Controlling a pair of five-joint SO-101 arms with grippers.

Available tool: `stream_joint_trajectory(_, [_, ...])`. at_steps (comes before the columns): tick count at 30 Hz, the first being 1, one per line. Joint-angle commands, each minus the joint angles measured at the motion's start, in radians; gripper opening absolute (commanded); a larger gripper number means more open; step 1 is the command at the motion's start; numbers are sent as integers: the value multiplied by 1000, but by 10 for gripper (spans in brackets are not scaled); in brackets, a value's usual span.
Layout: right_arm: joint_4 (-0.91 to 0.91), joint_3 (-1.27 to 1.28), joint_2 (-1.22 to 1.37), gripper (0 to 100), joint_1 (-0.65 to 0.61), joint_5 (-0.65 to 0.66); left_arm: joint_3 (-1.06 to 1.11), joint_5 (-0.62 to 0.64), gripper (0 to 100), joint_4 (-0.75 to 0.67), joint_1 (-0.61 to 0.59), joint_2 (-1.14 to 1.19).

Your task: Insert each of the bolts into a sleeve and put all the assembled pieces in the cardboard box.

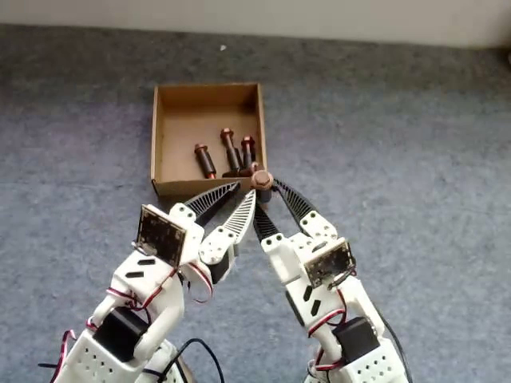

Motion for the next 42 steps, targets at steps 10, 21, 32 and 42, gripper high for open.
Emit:
stream_joint_trajectory(10, [-38,81,-25,5,21,0,-90,5,196,157,12,-8])
stream_joint_trajectory(21, [16,99,-24,5,87,0,-120,-152,79,155,18,-10])
stream_joint_trajectory(32, [97,99,-24,5,102,0,39,-344,30,157,-143,-10])
stream_joint_trajectory(42, [122,99,-24,5,102,0,282,-344,31,155,-415,-10])
